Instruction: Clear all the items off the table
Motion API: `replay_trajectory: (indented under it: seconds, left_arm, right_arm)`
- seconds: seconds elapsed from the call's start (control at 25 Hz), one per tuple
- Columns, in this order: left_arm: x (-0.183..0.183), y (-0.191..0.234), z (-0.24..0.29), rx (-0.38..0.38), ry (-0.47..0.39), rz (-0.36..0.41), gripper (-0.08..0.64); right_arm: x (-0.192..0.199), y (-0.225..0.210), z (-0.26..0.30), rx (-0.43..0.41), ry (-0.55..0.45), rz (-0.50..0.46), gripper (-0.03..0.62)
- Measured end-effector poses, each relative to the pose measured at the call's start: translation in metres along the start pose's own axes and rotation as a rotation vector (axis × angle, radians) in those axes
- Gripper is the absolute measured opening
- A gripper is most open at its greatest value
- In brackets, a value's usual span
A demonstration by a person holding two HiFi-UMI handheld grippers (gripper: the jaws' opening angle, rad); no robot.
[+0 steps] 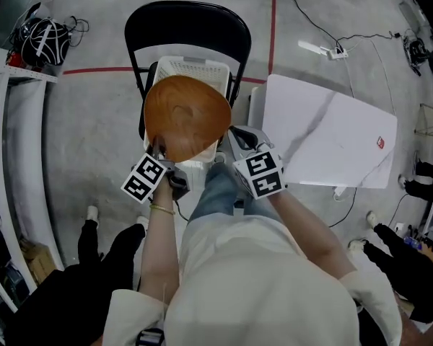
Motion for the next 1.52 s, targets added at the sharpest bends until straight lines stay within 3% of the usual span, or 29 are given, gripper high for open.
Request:
replay_trajectory:
  seconds: [0.56, 1.2, 1.32, 1.48, 1.52]
  left_arm:
    - [0.004, 0.048, 0.039, -0.099, 0.042, 0.0, 0.023]
    - [0.015, 0.064, 0.055, -0.192, 0.098, 0.061, 0.028]
    - [0.019, 0.065, 0.057, -0.166, 0.128, 0.038, 0.065]
    - [0.023, 0.057, 0.063, -0.111, 0.138, 0.013, 0.22]
    - [0.023, 0.053, 0.063, -0.104, 0.131, 0.027, 0.209]
  right_arm:
    - [0.005, 0.016, 0.048, -0.033, 0.051, 0.006, -0.002]
    - [0.013, 0.014, 0.062, -0.04, 0.074, 0.03, -0.002]
    - [0.012, 0.015, 0.063, -0.039, 0.072, 0.03, -0.002]
    - [0.012, 0.017, 0.064, -0.041, 0.075, 0.031, -0.002]
    - [0.012, 0.017, 0.065, -0.042, 0.075, 0.032, -0.002]
Point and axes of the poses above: the fingertips, and each gripper's own axes: z forward along the fingers, y to its left, x out of its underside, the point moved 6 cm from there along -z, backward along the fingers, and after that the axes turned 8 degrees about -y, right-handed, at the moved point
